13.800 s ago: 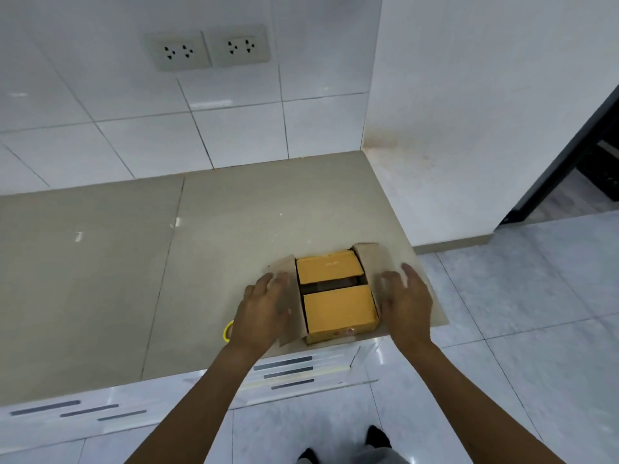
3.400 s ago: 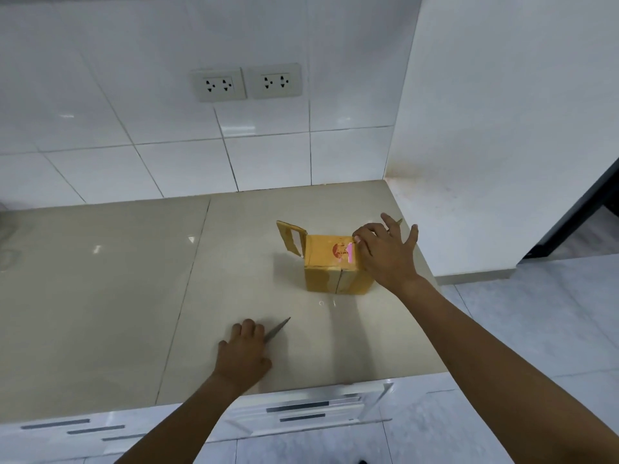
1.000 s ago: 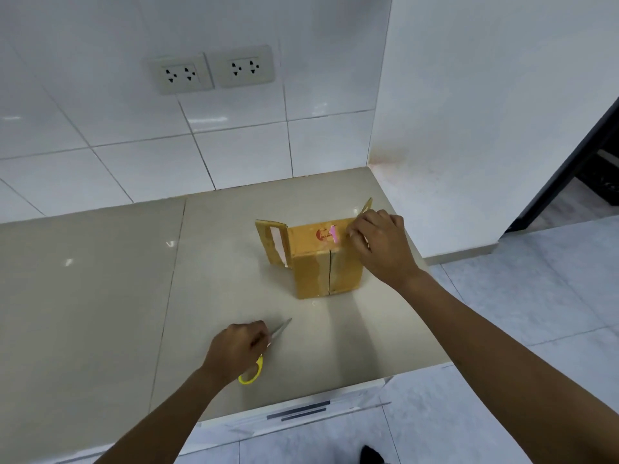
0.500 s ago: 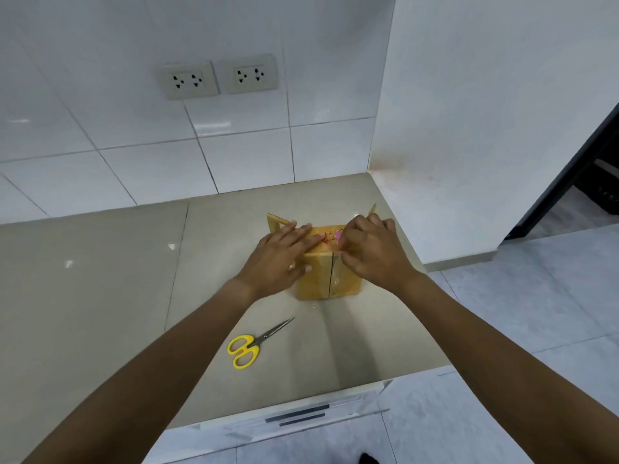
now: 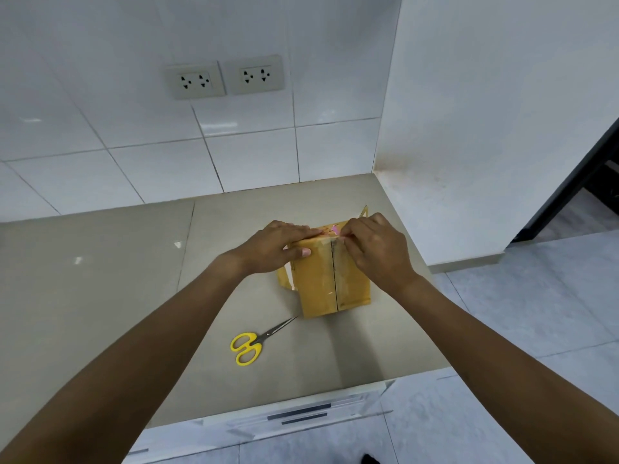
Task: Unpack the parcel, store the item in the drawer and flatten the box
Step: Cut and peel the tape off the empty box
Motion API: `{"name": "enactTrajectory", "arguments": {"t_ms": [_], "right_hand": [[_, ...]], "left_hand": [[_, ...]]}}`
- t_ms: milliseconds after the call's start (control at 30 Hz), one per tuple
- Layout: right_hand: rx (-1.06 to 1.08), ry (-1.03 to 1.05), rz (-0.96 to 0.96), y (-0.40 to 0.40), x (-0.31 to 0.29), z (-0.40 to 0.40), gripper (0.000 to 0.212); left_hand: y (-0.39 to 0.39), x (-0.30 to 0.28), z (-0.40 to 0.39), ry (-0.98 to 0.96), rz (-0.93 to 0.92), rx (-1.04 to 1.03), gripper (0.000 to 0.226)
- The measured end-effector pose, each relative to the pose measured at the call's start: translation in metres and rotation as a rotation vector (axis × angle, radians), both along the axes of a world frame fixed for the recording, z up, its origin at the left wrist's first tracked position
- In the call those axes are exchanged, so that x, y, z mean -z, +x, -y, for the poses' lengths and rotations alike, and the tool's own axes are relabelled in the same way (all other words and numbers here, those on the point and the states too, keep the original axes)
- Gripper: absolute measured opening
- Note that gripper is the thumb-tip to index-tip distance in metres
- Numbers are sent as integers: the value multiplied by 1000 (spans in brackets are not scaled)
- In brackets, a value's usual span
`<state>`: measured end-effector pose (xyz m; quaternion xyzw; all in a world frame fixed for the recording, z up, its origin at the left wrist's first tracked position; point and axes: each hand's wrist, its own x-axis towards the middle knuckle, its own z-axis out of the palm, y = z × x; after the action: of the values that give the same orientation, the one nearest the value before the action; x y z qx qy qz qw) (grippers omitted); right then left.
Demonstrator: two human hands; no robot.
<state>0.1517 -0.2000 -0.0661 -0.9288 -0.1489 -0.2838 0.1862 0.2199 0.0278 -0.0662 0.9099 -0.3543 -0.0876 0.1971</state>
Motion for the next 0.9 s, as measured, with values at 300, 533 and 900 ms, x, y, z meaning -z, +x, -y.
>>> {"name": "enactTrajectory", "arguments": {"t_ms": [300, 533, 900], "right_hand": [[12, -9, -21, -7, 3, -2, 8], [20, 4, -22, -11, 4, -4, 9], [-90, 128, -87, -17, 6, -14, 42]], "left_hand": [[-4, -3, 6, 179, -10, -91, 50], [-12, -9, 14, 222, -2, -91, 50], [-19, -20, 27, 173, -186, -313, 56]]}}
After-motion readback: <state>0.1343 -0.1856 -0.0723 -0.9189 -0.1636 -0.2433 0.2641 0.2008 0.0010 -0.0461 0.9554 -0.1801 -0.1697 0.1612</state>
